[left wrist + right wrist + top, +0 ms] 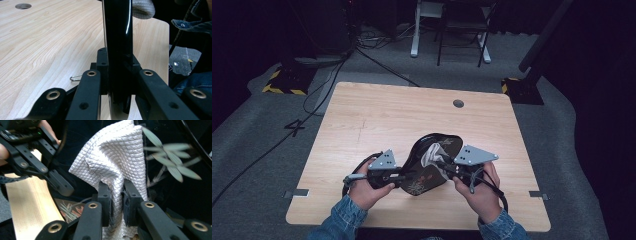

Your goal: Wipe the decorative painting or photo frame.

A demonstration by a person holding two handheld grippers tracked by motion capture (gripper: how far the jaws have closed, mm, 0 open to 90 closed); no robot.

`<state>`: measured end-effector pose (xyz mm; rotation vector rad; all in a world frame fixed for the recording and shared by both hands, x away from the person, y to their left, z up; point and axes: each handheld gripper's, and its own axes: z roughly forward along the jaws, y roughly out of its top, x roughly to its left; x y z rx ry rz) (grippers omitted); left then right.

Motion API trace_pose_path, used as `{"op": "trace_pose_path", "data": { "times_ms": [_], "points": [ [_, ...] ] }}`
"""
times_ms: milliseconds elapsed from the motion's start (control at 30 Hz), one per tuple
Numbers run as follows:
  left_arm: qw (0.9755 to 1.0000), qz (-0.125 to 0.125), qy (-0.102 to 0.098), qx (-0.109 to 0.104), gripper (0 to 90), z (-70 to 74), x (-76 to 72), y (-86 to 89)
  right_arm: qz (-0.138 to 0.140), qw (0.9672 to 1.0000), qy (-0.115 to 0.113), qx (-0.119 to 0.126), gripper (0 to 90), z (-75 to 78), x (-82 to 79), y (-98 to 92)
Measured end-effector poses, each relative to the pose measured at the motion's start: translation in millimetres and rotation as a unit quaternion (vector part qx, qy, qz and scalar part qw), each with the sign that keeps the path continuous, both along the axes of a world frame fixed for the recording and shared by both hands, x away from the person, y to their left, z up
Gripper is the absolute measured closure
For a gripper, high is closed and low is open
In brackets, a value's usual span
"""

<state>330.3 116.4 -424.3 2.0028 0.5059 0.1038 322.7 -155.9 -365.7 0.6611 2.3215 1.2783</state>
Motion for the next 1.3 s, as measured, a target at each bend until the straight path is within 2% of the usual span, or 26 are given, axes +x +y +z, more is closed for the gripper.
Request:
{"op": "trace_pose_path", "data": {
  "times_ms": [233, 467, 967, 1300],
  "points": [
    [1.0000, 0.000, 0.001, -0.001, 79.1, -0.2, 0.3, -0.5, -0.015, 0.9998, 0.009, 0.006, 79.3, -8.8, 4.2, -13.5],
    [1.0000, 0.000, 0.001, -0.003, 79.1, -0.7, 0.2, -0.4, -0.023, 0.9997, 0.008, -0.001, 79.3, -12.3, 5.4, -18.2],
    [1.0000, -0.001, 0.000, -0.003, 78.9, -0.7, 0.2, -0.2, -0.056, 0.9979, 0.031, -0.013, 79.2, -24.0, 13.9, -39.3],
    [1.0000, -0.002, 0.002, -0.003, 78.9, -0.5, 0.3, -0.3, -0.069, 0.9967, 0.039, -0.017, 79.2, -25.8, 15.2, -42.9]
  ]
}}
